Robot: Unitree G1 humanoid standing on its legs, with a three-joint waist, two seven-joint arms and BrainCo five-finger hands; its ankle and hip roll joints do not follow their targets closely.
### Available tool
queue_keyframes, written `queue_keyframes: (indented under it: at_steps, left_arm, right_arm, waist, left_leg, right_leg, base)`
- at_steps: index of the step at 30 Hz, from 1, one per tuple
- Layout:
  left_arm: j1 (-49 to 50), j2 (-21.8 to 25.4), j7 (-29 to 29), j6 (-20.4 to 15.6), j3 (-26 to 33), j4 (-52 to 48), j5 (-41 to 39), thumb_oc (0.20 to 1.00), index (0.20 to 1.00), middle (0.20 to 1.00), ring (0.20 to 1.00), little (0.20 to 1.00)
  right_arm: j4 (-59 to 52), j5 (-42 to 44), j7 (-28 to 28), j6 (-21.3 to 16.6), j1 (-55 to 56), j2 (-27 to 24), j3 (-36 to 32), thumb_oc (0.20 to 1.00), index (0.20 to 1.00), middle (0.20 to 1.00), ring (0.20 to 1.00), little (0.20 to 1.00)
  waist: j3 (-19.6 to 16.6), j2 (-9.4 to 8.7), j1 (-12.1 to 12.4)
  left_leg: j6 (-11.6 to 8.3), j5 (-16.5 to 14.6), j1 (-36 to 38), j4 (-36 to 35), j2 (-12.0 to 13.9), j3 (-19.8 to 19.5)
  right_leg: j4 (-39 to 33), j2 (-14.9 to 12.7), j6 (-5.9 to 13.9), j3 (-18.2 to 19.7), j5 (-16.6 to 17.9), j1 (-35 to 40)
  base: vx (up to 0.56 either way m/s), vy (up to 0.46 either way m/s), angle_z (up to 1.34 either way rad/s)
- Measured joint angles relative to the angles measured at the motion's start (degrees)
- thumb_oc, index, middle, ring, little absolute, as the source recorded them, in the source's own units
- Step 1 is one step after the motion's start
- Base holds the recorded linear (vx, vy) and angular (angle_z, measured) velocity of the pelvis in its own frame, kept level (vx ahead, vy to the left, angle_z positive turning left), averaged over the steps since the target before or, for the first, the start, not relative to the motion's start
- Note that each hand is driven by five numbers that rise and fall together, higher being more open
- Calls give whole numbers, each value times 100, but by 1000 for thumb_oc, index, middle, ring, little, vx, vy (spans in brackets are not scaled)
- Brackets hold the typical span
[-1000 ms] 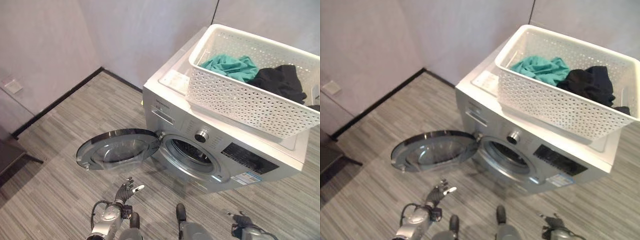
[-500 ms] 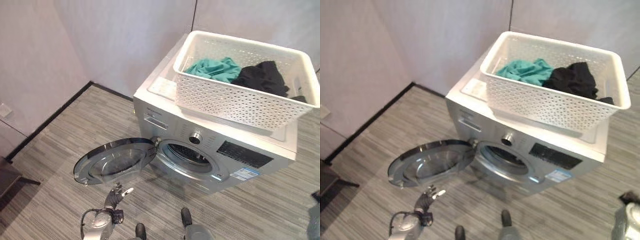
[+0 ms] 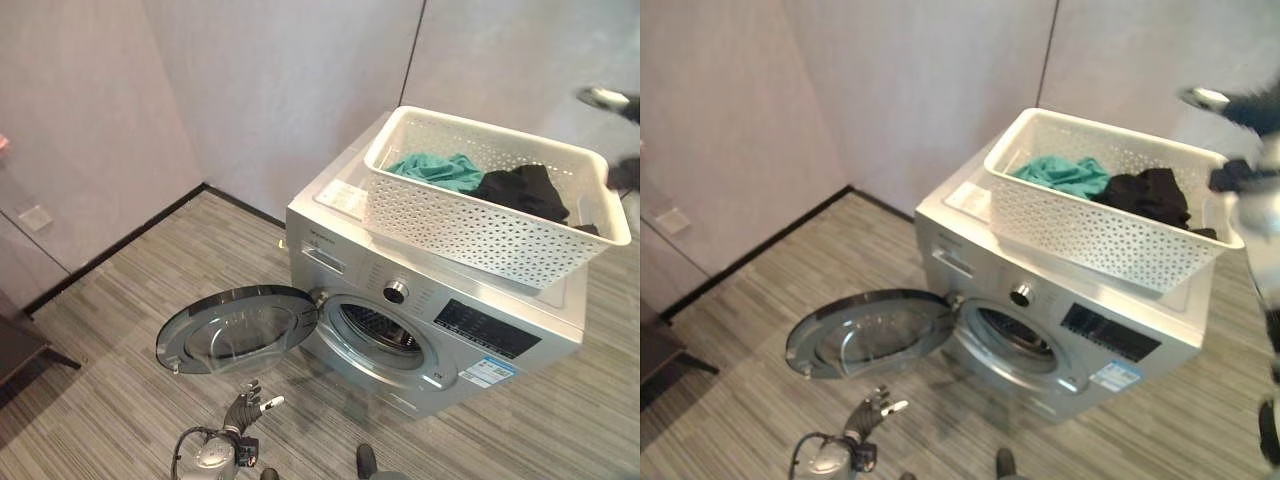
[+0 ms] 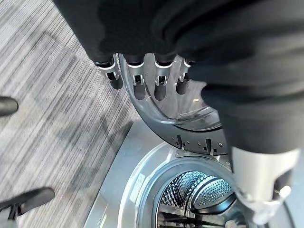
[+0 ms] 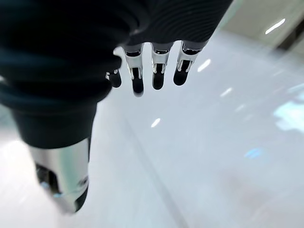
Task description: Grab the laundry basket,head to the washer,open it,put in the laundry and shut it.
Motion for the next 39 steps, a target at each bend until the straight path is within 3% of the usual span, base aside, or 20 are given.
queue_keyframes:
  at_steps: [1,2,3,5,8,13,18,25,28,39]
  left_arm:
    - [-40,4,-15,1,3,29,-20,1000,1000,1000,1000,1000]
    - [-52,23,-16,-17,0,24,-48,1000,1000,1000,1000,1000]
    - [-33,78,-17,-39,-1,43,-66,1000,1000,1000,1000,1000]
    - [-78,176,-31,-63,25,163,-98,1000,1000,1000,1000,1000]
    - [-108,254,-23,-122,51,189,-274,1000,1000,1000,1000,1000]
    - [-41,292,-36,-131,5,187,-290,1000,1000,1000,1000,1000]
    - [-197,336,-77,-128,4,462,-289,1000,1000,1000,1000,1000]
    - [-274,324,-127,-132,11,568,-324,1000,1000,1000,1000,1000]
    - [-275,307,-139,-134,6,563,-469,1000,1000,1000,1000,1000]
    - [-299,279,-165,-155,7,550,-524,1000,1000,1000,1000,1000]
  right_arm:
    - [455,-37,275,38,-669,8,772,1000,1000,1000,1000,1000]
    - [736,-98,435,34,-932,145,930,1000,1000,1000,1000,1000]
    - [1567,-139,562,45,-1501,628,1330,1000,1000,1000,1000,1000]
    - [2837,-153,900,218,-2024,1340,1745,1000,1000,1000,1000,1000]
    - [3721,-269,1371,389,-2059,1762,2072,1000,1000,1000,1000,1000]
    - [4322,-425,1837,432,-2023,1705,2091,1000,1000,1000,1000,1000]
    - [4358,-430,1967,508,-2021,1371,2096,1000,1000,1000,1000,1000]
    - [3023,-283,2069,445,-2011,330,2441,1000,1000,1000,1000,1000]
    - [2723,-80,2201,355,-1965,172,2500,1000,1000,1000,1000,1000]
    - [3268,22,2389,265,-1728,623,2585,1000,1000,1000,1000,1000]
  waist:
    - [-9,-26,45]
    - [-20,-74,71]
    - [-26,-105,98]
    - [-64,-200,161]
    - [-80,-276,281]
    - [13,-215,379]
    - [152,-235,327]
    - [327,-324,64]
    - [338,-335,-18]
    - [350,-326,40]
  left_leg:
    - [-10,7,-27,1,6,-22]
    - [-14,11,-44,1,10,-67]
    - [-28,24,-63,1,21,-131]
    - [-34,25,-101,2,41,-166]
    - [-68,69,-306,4,54,-365]
    - [-95,153,-634,5,82,-636]
    - [-114,165,-726,4,81,-694]
    - [-122,169,-699,3,92,-604]
    - [-122,163,-656,2,109,-537]
    - [-157,184,-707,3,236,-418]
  right_leg:
    - [-2,4,-2,-21,-3,-7]
    - [-1,9,-5,-54,-4,-7]
    - [-1,12,-9,-132,-6,12]
    - [-2,31,-49,-168,-40,-4]
    - [-2,39,-82,-331,-64,-105]
    - [46,68,-90,-632,-55,-271]
    - [45,68,-94,-646,-59,-346]
    - [43,81,-100,-601,-60,-359]
    - [35,94,-111,-540,-52,-358]
    - [-3,229,-201,-427,14,-487]
  base:
    - [5,-29,17]
    - [-2,-36,22]
    - [-2,-30,19]
    - [-25,-46,16]
    - [-22,-38,30]
    - [-27,-48,29]
    - [1,-15,4]
    - [11,-12,-4]
    - [-8,-13,-15]
    - [-3,-14,-6]
